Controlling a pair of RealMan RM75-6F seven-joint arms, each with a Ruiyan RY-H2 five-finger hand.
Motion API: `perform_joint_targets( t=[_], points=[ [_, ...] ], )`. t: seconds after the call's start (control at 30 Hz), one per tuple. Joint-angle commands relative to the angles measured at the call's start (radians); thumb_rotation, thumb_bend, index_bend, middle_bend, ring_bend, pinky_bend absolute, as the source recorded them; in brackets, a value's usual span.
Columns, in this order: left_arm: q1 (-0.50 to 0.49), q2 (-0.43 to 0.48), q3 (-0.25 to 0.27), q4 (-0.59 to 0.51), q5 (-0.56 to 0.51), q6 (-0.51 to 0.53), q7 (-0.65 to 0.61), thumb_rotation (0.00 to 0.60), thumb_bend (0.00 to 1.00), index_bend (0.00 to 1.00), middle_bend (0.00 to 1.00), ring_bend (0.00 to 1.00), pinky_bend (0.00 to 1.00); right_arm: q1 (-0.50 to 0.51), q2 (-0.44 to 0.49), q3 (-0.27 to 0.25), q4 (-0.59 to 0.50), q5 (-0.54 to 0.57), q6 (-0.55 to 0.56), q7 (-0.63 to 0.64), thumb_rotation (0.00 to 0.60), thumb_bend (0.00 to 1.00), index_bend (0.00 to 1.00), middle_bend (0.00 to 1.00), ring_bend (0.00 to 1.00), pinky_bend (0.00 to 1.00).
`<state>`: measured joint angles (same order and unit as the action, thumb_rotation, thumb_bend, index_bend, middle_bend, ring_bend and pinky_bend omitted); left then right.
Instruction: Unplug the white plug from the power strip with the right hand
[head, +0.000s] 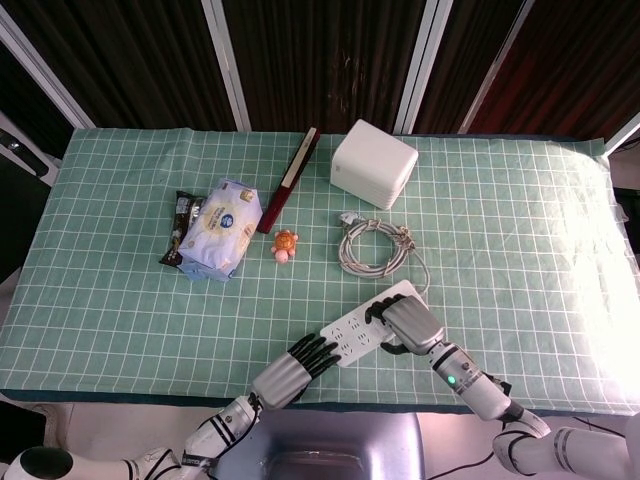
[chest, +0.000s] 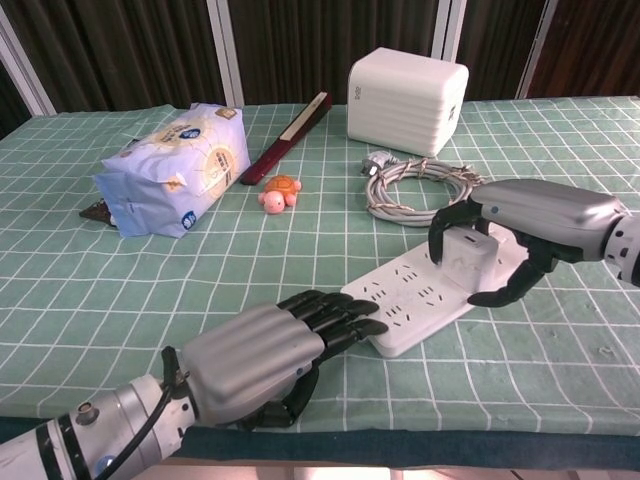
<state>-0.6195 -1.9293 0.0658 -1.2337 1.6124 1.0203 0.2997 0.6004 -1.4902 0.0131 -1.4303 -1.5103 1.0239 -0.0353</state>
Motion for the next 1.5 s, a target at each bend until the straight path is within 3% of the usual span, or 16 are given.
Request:
perform_joint_targets(
  t=[0.03,0.93,1.27,1.5],
  points=[
    [0.000,-0.003,0.002,0.002,0.002,-0.001,0.004,0.600,0.89,0.00,0.03,0.00,0.06,0.000,0.016,0.011,-0.030,0.032,-0.025,0.021,0.600,0.39,0.80,0.61,0.49,0.54],
    [-0.001,-0.017,0.006,0.013,0.007,-0.008,0.027,0.600,0.89,0.00,0.03,0.00,0.06,0.000,0.087,0.040,-0.123,0.068,-0.068,0.209,0.600,0.39,0.81,0.62,0.49,0.54],
    [0.001,-0.005,-0.008,0.002,0.033,0.047,-0.004,0.600,0.88,0.00,0.01,0.00,0.05,-0.055,0.049,0.013,-0.060,-0.065,0.120,0.097,0.600,0.39,0.81,0.62,0.49,0.54],
    [-0.001,0.055,-0.033,-0.051,0.073,0.131,-0.047,0.600,0.87,0.00,0.01,0.00,0.04,-0.112,0.111,-0.036,-0.042,-0.152,0.228,-0.019,0.600,0.39,0.81,0.62,0.49,0.54]
  ],
)
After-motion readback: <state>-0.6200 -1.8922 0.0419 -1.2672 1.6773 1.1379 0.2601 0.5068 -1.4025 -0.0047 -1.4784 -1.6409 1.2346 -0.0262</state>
